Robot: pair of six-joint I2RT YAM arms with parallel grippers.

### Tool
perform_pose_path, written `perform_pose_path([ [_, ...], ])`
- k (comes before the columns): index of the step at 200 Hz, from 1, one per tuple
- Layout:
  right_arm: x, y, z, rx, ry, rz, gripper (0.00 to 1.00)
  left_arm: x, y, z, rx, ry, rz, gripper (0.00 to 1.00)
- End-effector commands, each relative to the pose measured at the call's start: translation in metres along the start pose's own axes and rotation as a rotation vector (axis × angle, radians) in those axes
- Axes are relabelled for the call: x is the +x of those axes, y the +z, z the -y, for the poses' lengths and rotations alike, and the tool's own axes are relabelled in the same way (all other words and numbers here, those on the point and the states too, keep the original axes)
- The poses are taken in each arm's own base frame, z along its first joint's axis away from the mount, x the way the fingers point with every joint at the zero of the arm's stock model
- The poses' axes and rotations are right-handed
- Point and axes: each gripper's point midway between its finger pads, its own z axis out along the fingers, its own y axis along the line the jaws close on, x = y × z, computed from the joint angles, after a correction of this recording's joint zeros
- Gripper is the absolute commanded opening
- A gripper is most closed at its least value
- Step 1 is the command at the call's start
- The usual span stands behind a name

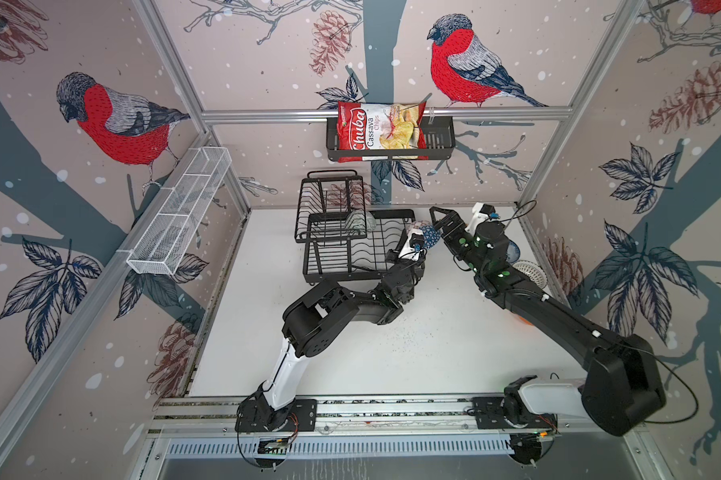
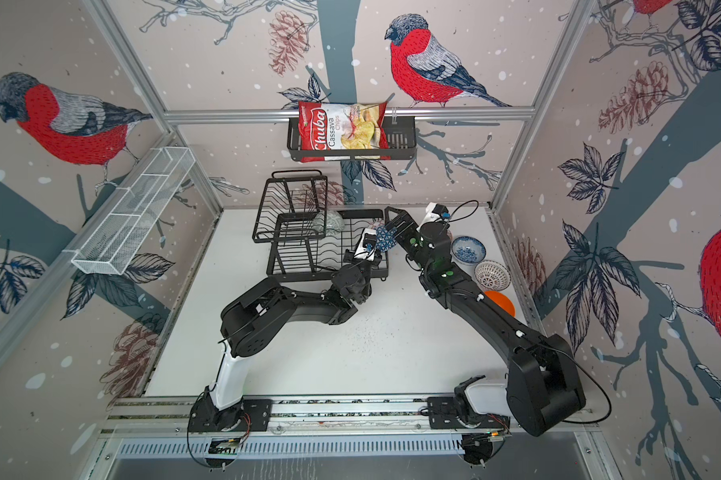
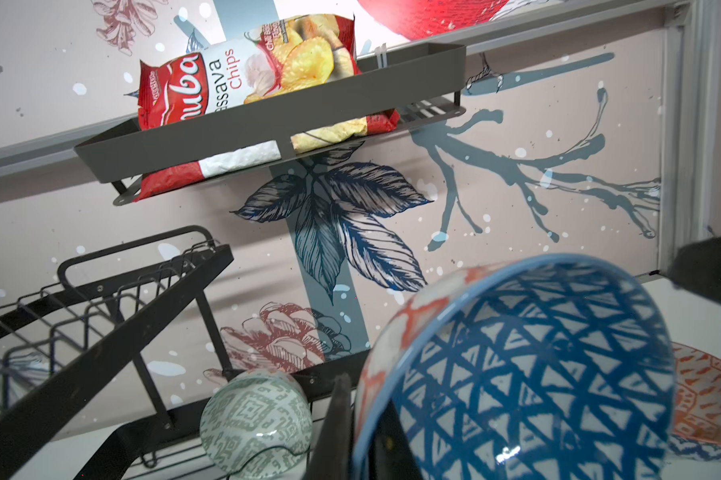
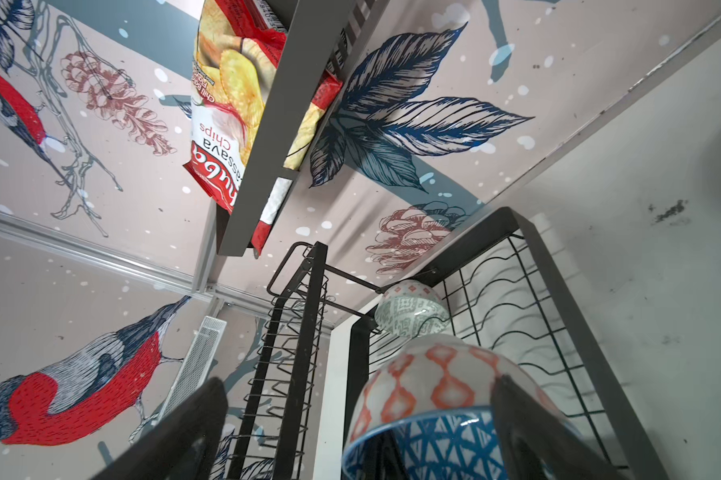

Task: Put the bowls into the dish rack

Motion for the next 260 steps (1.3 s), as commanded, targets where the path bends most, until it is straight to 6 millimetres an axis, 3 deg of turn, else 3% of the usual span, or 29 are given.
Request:
perform_pose_path([
  [1,-0.001,-0.003,-0.016,-0.091,0.072,-0.009,0.98,-0.018,0.000,-0.013,-0.069,-0.058,0.058,0.00],
  [43,0.012,0.001,-0.025,-0.128,0.106,-0.077,0.93,-0.020,-0.001,-0.013,-0.065,-0.062,0.063,0.00],
  [91,0.026,0.011,-0.013,-0.128,0.158,-0.127,0.86,-0.018,0.001,-0.010,-0.065,-0.057,0.063,0.00],
  [149,0.038,0.023,0.002,-0.131,0.213,-0.186,0.69,-0.020,-0.003,-0.013,-0.056,-0.087,0.071,0.00],
  [219,0.036,0.025,0.008,-0.121,0.218,-0.185,0.47,-0.022,-0.010,-0.007,-0.019,-0.125,0.078,0.00],
  [260,0.033,0.023,0.007,-0.122,0.216,-0.177,0.40,-0.026,-0.017,-0.009,-0.015,-0.145,0.099,0.00],
])
